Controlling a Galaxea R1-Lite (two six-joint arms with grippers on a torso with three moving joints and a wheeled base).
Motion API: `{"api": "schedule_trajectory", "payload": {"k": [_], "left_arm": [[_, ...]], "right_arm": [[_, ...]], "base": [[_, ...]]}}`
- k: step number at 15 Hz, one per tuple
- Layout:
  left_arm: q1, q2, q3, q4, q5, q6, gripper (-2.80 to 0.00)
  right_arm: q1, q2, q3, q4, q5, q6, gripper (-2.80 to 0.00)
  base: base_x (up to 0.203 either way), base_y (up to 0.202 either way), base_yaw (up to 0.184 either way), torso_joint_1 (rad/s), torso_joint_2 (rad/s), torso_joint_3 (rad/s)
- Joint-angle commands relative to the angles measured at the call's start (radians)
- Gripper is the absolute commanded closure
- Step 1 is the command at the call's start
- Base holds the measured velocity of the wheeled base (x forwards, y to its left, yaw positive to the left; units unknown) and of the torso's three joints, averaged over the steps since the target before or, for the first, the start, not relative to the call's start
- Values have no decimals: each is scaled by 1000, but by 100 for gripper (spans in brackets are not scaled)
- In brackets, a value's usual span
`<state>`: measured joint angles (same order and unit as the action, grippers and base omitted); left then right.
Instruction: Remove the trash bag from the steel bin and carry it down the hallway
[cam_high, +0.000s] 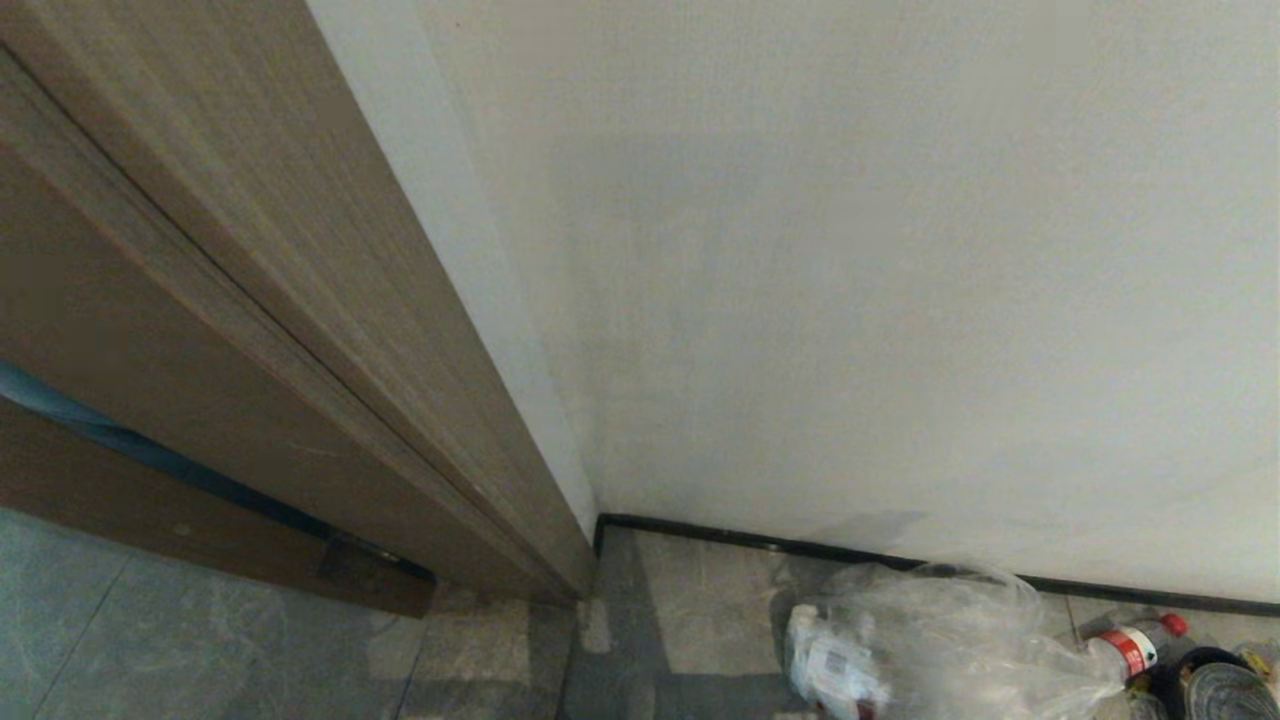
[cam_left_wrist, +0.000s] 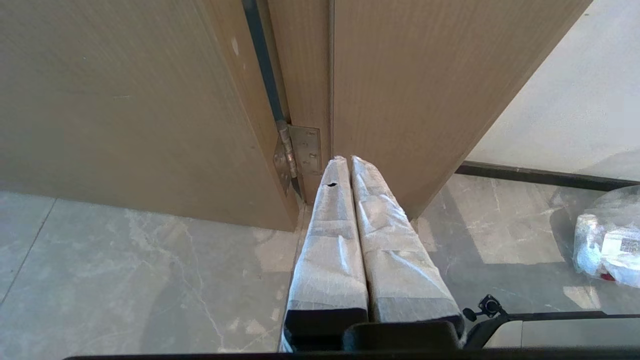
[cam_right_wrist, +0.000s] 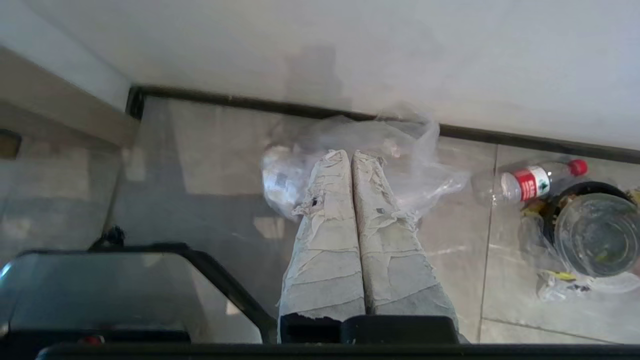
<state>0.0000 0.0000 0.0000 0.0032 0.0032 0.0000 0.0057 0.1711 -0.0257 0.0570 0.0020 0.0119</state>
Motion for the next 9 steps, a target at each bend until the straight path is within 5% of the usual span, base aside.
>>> {"api": "schedule_trajectory", "payload": {"k": [1, 9], "left_arm": [[0, 0, 0, 0, 0, 0, 0], [0, 0, 0, 0, 0, 0, 0]], "right_arm": [[-3, -32, 6, 0, 3, -15, 0], [-3, -30, 6, 0, -8, -4, 0]], "base": [[0, 0, 0, 0, 0, 0], [0, 0, 0, 0, 0, 0]]}}
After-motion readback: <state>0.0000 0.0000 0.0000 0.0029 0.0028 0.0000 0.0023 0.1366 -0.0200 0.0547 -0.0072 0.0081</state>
